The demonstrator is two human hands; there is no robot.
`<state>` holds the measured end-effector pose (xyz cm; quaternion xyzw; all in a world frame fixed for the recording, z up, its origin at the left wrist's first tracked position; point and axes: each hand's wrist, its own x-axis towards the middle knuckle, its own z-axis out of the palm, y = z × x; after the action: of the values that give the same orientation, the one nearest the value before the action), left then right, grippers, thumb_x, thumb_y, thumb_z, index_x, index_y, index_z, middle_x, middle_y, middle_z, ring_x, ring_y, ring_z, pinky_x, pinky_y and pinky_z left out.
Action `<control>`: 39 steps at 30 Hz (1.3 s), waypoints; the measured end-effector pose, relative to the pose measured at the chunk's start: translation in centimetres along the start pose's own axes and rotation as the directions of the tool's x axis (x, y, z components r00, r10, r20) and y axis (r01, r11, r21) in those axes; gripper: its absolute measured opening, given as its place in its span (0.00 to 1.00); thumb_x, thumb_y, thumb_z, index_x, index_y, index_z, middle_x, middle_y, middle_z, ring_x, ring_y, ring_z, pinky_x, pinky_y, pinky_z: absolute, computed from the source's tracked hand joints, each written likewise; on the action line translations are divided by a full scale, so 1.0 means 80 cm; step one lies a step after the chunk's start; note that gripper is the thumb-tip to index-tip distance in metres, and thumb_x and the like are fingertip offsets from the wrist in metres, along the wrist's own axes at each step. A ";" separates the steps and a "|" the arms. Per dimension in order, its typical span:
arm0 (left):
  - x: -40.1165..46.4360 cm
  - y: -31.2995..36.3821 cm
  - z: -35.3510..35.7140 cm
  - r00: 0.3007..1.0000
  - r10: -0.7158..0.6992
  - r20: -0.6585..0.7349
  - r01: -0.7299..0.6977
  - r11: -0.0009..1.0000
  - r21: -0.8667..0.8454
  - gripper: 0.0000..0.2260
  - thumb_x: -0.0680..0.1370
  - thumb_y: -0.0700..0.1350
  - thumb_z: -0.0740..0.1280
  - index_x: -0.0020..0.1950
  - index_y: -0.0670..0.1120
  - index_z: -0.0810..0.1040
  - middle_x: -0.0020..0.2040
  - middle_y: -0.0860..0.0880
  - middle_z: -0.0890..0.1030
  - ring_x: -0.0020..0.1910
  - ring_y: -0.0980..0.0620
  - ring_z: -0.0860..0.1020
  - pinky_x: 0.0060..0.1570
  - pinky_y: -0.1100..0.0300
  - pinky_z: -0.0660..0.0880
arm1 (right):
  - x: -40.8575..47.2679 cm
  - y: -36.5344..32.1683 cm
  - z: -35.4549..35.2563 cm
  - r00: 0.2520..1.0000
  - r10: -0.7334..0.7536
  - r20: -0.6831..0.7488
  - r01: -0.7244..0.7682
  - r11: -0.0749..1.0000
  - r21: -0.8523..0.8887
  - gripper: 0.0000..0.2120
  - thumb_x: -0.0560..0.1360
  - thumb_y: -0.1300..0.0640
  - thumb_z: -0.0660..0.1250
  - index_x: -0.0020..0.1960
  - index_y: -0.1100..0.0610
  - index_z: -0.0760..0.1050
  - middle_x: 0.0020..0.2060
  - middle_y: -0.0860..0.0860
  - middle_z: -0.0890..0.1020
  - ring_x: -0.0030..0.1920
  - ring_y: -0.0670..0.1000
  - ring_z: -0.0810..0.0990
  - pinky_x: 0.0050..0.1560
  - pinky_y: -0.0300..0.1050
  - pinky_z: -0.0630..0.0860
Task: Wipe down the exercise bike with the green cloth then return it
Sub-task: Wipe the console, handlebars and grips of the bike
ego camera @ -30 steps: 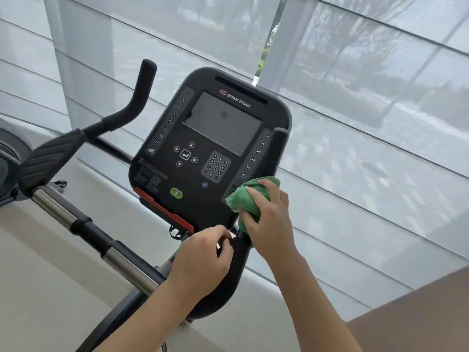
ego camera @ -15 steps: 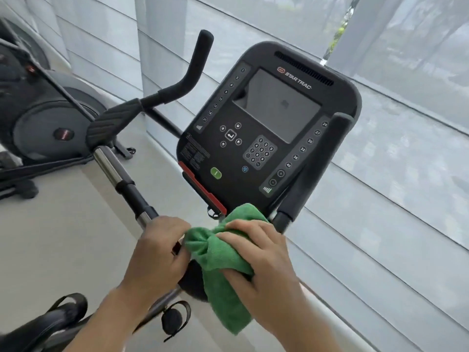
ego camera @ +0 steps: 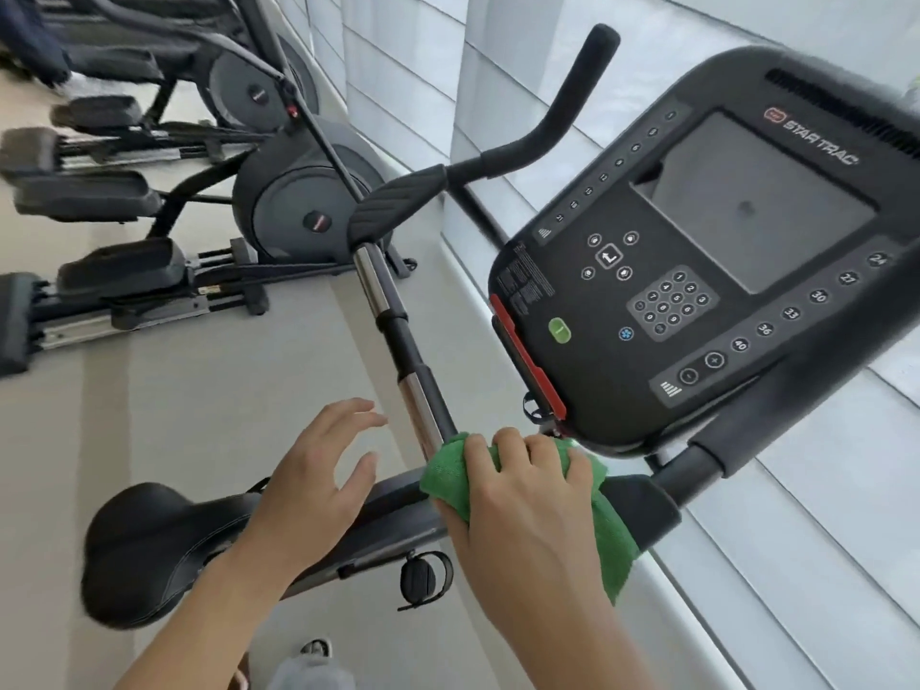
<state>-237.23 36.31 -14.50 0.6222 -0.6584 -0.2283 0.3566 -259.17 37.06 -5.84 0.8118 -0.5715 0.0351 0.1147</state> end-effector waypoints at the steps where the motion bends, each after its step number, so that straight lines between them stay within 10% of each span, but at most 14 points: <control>1: 0.003 -0.005 0.000 1.000 -0.003 0.017 0.003 1.000 -0.001 0.15 0.83 0.39 0.67 0.67 0.54 0.79 0.69 0.61 0.74 0.71 0.61 0.72 0.67 0.57 0.73 | 0.004 -0.007 0.001 1.000 0.019 0.012 -0.019 1.000 -0.023 0.23 0.73 0.38 0.74 0.57 0.55 0.81 0.43 0.52 0.80 0.43 0.59 0.79 0.48 0.60 0.76; 13: 0.095 -0.063 -0.052 0.990 0.117 0.082 -0.113 0.992 -0.060 0.14 0.81 0.38 0.67 0.60 0.56 0.81 0.61 0.67 0.75 0.64 0.65 0.75 0.59 0.79 0.66 | 0.107 -0.104 0.028 0.938 0.337 0.084 -0.322 0.934 -0.155 0.20 0.73 0.48 0.75 0.60 0.58 0.77 0.45 0.54 0.78 0.42 0.56 0.77 0.41 0.52 0.70; 28: 0.111 -0.163 -0.147 0.992 0.091 0.084 -0.084 0.993 -0.088 0.14 0.81 0.35 0.68 0.55 0.54 0.84 0.58 0.65 0.79 0.59 0.60 0.79 0.56 0.70 0.74 | 0.400 -0.171 0.071 0.903 0.394 0.169 -0.422 0.889 0.178 0.17 0.82 0.46 0.66 0.63 0.57 0.69 0.58 0.55 0.76 0.60 0.60 0.75 0.59 0.60 0.70; 39: 0.076 -0.168 -0.176 0.994 0.081 0.074 -0.076 0.995 -0.069 0.14 0.80 0.34 0.68 0.51 0.54 0.84 0.54 0.63 0.81 0.56 0.58 0.81 0.52 0.60 0.77 | 0.391 -0.148 0.070 0.886 0.403 0.230 -0.464 0.791 0.399 0.21 0.81 0.38 0.65 0.56 0.56 0.67 0.50 0.52 0.74 0.57 0.61 0.78 0.54 0.56 0.73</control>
<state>-217.64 30.72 -14.32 0.5746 -0.6877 -0.2592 0.3601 -237.73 10.80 -7.08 0.6634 -0.7256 0.1357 -0.1223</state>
